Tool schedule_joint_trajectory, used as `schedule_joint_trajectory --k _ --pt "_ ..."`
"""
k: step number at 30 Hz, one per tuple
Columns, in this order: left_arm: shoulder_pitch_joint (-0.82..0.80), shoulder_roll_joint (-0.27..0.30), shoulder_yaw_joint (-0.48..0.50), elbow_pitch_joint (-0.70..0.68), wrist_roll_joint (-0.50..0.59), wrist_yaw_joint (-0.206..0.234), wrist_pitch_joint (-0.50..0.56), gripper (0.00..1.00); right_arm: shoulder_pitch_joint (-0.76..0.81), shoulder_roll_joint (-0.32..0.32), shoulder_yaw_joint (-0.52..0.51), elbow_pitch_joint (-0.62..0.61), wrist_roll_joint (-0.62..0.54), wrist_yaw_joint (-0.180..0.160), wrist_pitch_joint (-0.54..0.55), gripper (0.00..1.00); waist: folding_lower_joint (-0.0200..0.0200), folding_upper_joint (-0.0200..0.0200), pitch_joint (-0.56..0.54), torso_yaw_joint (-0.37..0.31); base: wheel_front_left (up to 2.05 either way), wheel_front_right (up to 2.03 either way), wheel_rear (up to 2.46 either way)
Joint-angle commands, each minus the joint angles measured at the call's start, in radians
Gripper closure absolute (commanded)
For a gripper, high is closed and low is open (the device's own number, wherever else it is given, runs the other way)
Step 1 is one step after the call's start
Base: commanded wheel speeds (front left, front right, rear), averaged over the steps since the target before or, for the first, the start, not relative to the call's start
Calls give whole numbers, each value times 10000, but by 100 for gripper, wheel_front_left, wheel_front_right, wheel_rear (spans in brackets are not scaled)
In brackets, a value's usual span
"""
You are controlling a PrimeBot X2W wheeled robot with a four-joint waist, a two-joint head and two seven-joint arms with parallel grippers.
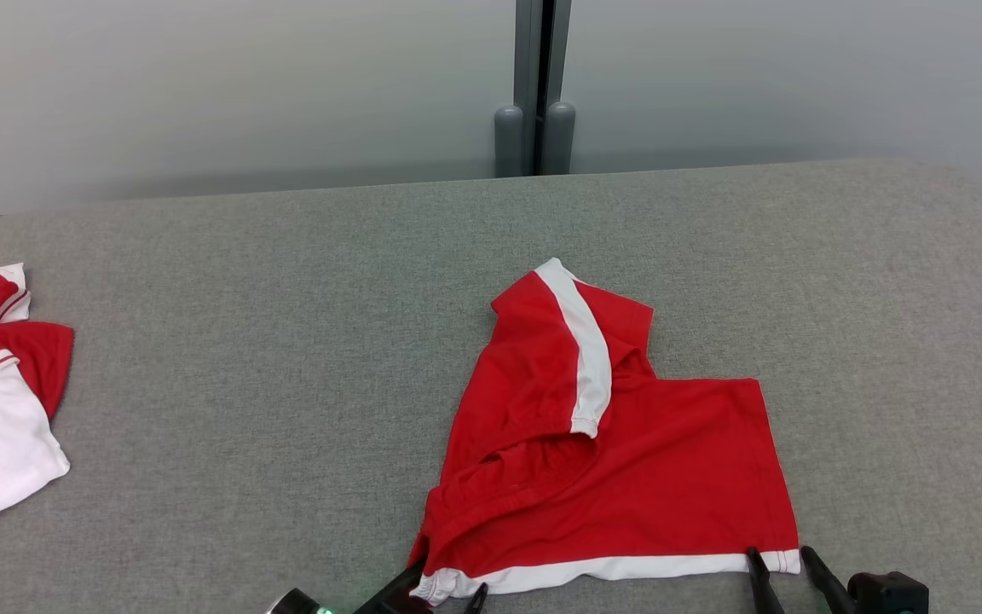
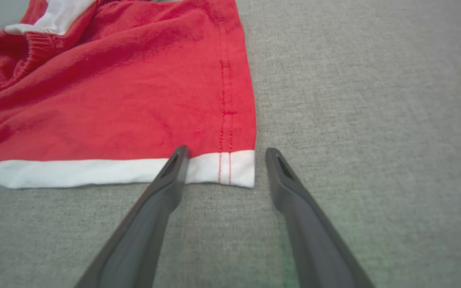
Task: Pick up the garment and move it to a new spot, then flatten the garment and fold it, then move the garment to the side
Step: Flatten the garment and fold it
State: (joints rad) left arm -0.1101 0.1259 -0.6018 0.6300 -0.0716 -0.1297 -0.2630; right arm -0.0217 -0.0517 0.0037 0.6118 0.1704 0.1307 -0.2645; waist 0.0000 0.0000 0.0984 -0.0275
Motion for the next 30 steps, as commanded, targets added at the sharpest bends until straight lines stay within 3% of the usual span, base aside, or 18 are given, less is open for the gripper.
schedule_joint_trajectory --k 1,7,8,9,10,15,23,30 --pt "-209 -9 -106 211 -92 -5 -26 0 -137 2 104 185 123 1 9 0 0 0 6 -40 0 0 0" --pt "-457 -134 -359 780 -531 -5 -17 0 -406 21 682 631 631 4 21 0 0 0 58 -134 0 0 0" --pt "-522 -144 -421 878 -612 -5 0 0 -458 41 858 709 781 12 24 32 0 0 66 -138 0 0 0" --pt "-559 -168 -482 998 -742 -5 0 51 -518 50 1006 739 949 14 27 60 0 0 73 -138 0 0 0" --pt "-586 -193 -552 1087 -880 -5 3 100 -564 47 1113 723 1122 14 40 100 0 0 82 -139 0 0 0" --pt "-836 -143 -715 813 -1423 -6 -4 100 -754 -5 1104 205 1485 3 4 100 0 0 119 -117 0 0 0" --pt "-950 12 -731 -1010 -2421 -6 -15 100 -678 -73 692 -1653 1502 3 0 100 0 0 221 -41 0 0 0" --pt "-1637 189 -1401 -2415 -3621 -6 34 100 -1765 -583 951 -2639 1601 3 -2 100 0 0 470 -126 0 0 0"
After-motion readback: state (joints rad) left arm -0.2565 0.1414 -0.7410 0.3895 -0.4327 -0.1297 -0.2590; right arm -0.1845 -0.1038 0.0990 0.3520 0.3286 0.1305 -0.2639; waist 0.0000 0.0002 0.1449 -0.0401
